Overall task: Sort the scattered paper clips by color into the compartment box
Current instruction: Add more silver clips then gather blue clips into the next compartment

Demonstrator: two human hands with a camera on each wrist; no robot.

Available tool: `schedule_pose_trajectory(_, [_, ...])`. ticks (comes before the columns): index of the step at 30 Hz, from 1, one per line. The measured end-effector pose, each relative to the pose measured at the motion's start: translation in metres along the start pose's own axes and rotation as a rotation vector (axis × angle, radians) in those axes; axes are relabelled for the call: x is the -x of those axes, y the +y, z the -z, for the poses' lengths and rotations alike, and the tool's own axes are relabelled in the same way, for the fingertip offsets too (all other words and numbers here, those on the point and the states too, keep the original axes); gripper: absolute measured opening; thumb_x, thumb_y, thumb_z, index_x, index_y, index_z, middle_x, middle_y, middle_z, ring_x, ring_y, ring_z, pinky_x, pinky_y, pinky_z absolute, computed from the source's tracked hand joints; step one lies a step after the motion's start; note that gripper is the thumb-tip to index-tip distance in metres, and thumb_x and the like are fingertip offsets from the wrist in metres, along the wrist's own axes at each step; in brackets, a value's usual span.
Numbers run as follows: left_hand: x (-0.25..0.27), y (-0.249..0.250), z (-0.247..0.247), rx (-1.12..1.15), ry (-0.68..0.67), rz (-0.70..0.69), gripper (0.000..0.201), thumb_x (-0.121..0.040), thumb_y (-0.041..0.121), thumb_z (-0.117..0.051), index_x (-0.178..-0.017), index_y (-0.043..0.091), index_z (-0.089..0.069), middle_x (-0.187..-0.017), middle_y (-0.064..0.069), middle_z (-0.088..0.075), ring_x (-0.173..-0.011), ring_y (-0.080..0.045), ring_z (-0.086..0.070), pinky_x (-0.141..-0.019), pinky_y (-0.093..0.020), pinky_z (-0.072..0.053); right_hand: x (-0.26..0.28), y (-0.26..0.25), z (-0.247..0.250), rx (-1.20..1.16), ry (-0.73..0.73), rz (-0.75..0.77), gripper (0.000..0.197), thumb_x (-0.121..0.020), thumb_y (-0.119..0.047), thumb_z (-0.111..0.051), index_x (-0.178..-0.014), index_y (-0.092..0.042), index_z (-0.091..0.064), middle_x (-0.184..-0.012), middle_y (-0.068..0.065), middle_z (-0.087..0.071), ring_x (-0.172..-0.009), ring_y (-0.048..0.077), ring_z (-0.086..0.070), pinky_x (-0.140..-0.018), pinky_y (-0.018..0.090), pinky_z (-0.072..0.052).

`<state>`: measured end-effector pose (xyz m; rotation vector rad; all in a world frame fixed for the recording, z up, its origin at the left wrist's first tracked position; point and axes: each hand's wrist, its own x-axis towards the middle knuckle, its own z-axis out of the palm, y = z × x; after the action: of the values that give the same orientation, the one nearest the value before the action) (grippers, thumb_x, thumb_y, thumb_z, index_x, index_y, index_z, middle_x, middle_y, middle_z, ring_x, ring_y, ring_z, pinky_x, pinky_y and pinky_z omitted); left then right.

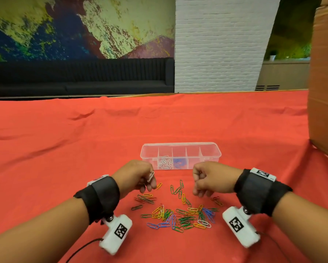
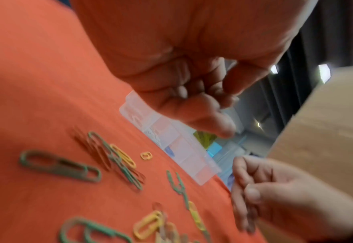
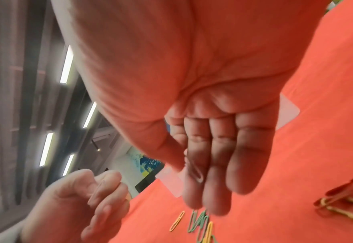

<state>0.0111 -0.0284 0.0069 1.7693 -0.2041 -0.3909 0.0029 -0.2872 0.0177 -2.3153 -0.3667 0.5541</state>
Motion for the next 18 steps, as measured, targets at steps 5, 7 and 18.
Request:
schedule_pose_trajectory(5, [0.012, -0.012, -0.001, 0.454, -0.001, -0.019, 0.005, -0.061, 0.011, -0.048, -0.059, 0.01, -0.053, -0.068, -0.02, -0.062, -0.052, -0.022, -0.056, -0.039, -0.021, -0.041, 0.027, 0.002, -0.01, 0.154, -0.132, -0.035, 0.024, -0.09, -0.002, -0.035, -0.095, -0.019, -0.051, -0.075, 0.0, -0.056, -0.06, 0.012, -0.052, -0.054, 0.021, -0.044])
schedule_pose_trajectory(7, [0.014, -0.016, -0.002, 0.544, 0.034, -0.064, 0.006, -0.056, 0.011, -0.056, -0.057, 0.013, -0.05, -0.065, -0.017, -0.059, -0.049, -0.02, -0.053, -0.038, -0.02, -0.04, 0.034, 0.005, -0.022, 0.466, -0.132, 0.028, 0.01, -0.094, -0.018, -0.046, -0.09, -0.023, -0.054, -0.079, -0.003, -0.057, -0.07, 0.014, -0.05, -0.063, 0.026, -0.041])
schedule_pose_trajectory(18, [0.008, -0.022, -0.002, 0.512, 0.239, -0.068, 0.019, -0.061, 0.003, -0.048, -0.069, 0.019, -0.041, -0.056, -0.007, -0.05, -0.044, -0.014, -0.04, -0.037, -0.017, -0.028, 0.037, 0.022, -0.025, 0.708, 0.011, 0.051, 0.02, -0.087, -0.029, -0.051, -0.09, -0.015, -0.065, -0.086, 0.002, -0.068, -0.072, 0.019, -0.052, -0.062, 0.026, -0.035])
